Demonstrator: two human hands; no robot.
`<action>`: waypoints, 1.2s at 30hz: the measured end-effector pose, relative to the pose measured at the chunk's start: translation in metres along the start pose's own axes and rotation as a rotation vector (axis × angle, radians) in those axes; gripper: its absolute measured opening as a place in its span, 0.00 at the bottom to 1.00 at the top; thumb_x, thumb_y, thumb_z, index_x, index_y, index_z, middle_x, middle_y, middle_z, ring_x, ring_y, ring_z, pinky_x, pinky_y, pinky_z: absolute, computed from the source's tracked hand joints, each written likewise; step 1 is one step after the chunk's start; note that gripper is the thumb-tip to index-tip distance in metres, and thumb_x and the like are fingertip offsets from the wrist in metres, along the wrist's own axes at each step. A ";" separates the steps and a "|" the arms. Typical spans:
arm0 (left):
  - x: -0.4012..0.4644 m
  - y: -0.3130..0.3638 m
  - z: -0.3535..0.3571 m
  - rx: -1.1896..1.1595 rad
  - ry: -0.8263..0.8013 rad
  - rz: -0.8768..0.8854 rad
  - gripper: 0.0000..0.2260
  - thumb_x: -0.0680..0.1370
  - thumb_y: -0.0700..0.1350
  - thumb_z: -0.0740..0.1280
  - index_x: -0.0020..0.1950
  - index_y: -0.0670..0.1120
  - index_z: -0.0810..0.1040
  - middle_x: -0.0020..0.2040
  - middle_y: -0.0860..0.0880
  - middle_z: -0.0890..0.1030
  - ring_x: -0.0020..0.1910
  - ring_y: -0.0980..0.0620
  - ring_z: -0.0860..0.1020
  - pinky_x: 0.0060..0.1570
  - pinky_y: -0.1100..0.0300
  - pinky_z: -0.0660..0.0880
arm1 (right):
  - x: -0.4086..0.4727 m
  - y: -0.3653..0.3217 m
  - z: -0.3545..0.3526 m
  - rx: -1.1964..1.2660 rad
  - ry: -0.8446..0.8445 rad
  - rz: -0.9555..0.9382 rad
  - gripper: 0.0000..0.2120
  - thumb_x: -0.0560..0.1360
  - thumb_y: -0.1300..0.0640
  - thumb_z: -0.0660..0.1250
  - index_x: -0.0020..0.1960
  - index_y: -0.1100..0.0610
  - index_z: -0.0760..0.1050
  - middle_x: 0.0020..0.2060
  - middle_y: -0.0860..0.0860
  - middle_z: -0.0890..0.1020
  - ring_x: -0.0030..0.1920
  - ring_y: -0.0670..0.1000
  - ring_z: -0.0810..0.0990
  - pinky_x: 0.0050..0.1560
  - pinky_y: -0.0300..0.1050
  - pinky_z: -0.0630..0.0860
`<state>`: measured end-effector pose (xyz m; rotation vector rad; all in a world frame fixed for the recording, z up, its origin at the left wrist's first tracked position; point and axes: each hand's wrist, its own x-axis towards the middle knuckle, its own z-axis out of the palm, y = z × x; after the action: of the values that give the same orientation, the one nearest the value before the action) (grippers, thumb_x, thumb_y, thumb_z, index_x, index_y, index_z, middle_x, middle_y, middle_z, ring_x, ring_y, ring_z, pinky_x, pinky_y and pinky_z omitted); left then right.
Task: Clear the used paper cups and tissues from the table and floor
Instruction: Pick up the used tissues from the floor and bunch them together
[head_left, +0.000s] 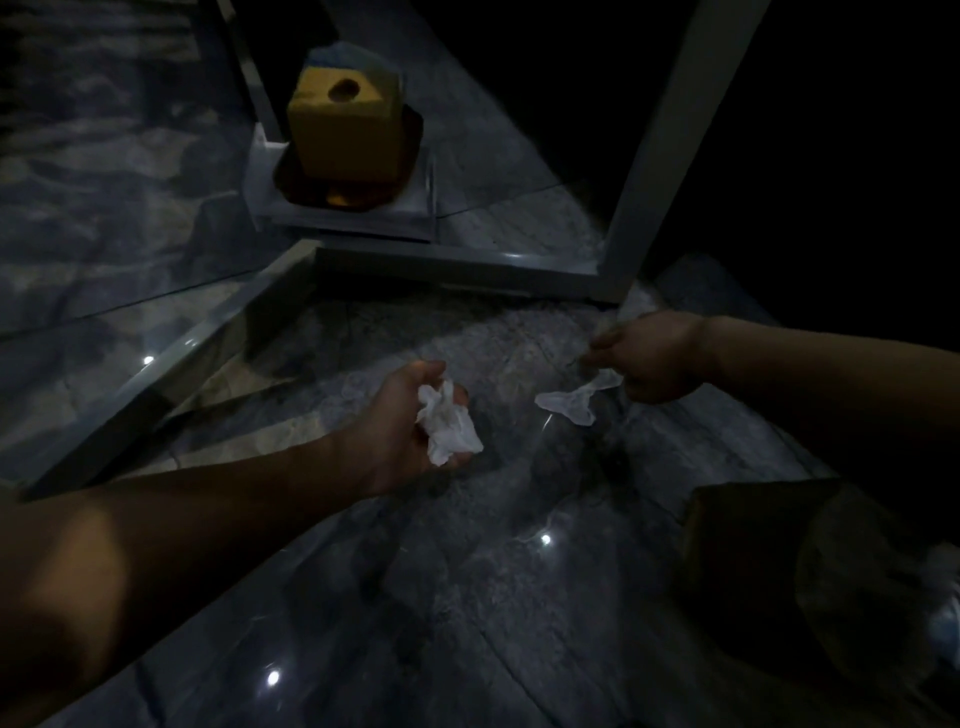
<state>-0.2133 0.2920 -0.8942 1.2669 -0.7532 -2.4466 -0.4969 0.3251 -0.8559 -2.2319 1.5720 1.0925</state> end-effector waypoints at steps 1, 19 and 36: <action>0.000 0.000 0.001 0.000 0.004 0.000 0.16 0.79 0.54 0.56 0.36 0.44 0.66 0.33 0.45 0.64 0.27 0.48 0.67 0.22 0.62 0.67 | 0.002 -0.003 0.002 0.032 -0.023 -0.019 0.29 0.76 0.46 0.60 0.75 0.47 0.60 0.74 0.52 0.66 0.72 0.55 0.67 0.69 0.52 0.68; -0.003 -0.003 0.002 -0.053 -0.006 0.007 0.14 0.76 0.52 0.60 0.35 0.46 0.62 0.35 0.46 0.59 0.30 0.50 0.63 0.26 0.61 0.67 | 0.006 -0.017 0.017 0.204 -0.305 0.017 0.35 0.77 0.54 0.62 0.79 0.54 0.47 0.78 0.56 0.53 0.75 0.58 0.59 0.71 0.49 0.62; -0.010 -0.005 -0.011 0.272 0.084 0.007 0.18 0.78 0.53 0.66 0.35 0.40 0.76 0.28 0.43 0.74 0.24 0.48 0.74 0.24 0.62 0.72 | 0.005 -0.058 -0.024 0.605 0.230 -0.191 0.25 0.75 0.55 0.66 0.72 0.50 0.68 0.68 0.48 0.74 0.65 0.50 0.74 0.65 0.47 0.71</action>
<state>-0.1988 0.2973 -0.8959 1.4479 -1.0942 -2.3278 -0.4347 0.3319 -0.8565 -2.0627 1.4701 0.2565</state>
